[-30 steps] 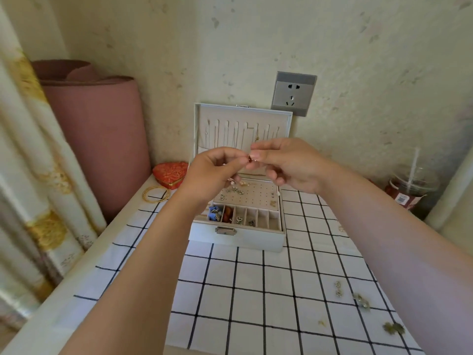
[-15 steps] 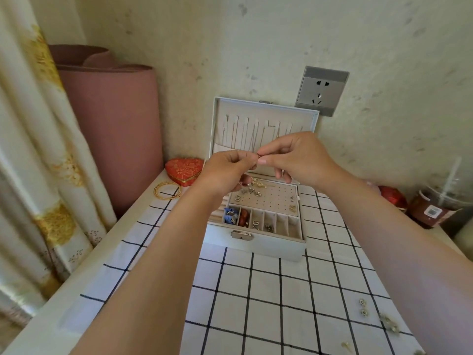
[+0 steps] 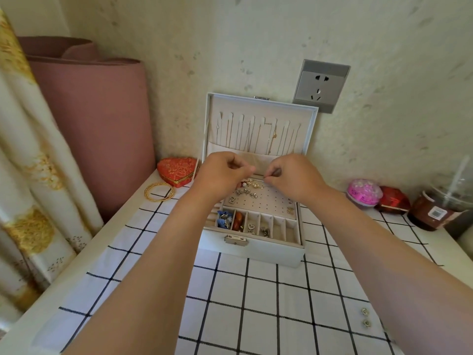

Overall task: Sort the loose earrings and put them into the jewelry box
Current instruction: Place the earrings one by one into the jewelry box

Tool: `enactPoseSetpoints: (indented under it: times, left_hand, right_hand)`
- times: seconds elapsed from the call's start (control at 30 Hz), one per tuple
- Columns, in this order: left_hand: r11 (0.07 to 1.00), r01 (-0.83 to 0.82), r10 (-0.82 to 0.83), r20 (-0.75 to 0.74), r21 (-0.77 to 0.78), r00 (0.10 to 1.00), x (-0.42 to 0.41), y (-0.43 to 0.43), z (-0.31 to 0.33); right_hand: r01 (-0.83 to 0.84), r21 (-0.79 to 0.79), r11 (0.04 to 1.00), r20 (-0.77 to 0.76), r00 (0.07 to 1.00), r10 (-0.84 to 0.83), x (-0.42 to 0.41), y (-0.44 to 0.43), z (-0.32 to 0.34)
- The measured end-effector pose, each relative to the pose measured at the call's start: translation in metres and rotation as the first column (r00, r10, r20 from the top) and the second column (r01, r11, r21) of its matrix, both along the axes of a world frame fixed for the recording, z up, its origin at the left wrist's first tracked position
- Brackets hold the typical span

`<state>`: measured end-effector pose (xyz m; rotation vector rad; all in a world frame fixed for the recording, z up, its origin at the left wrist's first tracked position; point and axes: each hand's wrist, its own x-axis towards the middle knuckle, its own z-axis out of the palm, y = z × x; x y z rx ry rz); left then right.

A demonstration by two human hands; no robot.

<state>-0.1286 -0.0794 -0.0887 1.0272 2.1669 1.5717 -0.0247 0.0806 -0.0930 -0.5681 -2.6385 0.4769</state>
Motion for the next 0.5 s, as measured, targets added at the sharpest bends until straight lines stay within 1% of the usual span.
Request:
enactPoseSetpoints:
  times: [0.13,0.23,0.3,0.37,0.43,0.5]
  left_hand:
    - [1.000,0.001,-0.001,-0.033,0.005,0.999,0.000,0.003,-0.001]
    - [1.000,0.004,-0.004,-0.042,0.005,0.999,0.000,0.004,0.000]
    - [1.000,0.004,-0.003,-0.041,0.014,0.999,0.000,0.004,0.001]
    - [1.000,0.004,-0.003,-0.040,0.014,0.999,0.001,0.003,0.001]
    - [1.000,0.004,-0.003,-0.038,0.010,0.999,0.000,0.002,0.001]
    - [1.000,0.001,-0.001,-0.038,0.012,0.999,0.000,0.002,0.001]
  right_hand:
    - [-0.020,0.032,0.999,0.034,0.999,0.019,0.004,0.004,0.005]
    - [-0.044,-0.023,0.999,0.072,0.996,0.046,0.010,0.007,0.005]
    - [-0.057,-0.083,0.995,0.057,0.996,0.062,0.014,0.007,0.006]
    - [-0.074,-0.184,0.980,0.041,0.996,0.083,0.017,0.004,0.008]
    - [-0.085,-0.322,0.943,0.042,0.994,0.104,0.018,0.001,0.012]
    - [-0.074,-0.389,0.918,0.014,0.996,0.087,0.018,0.003,0.014]
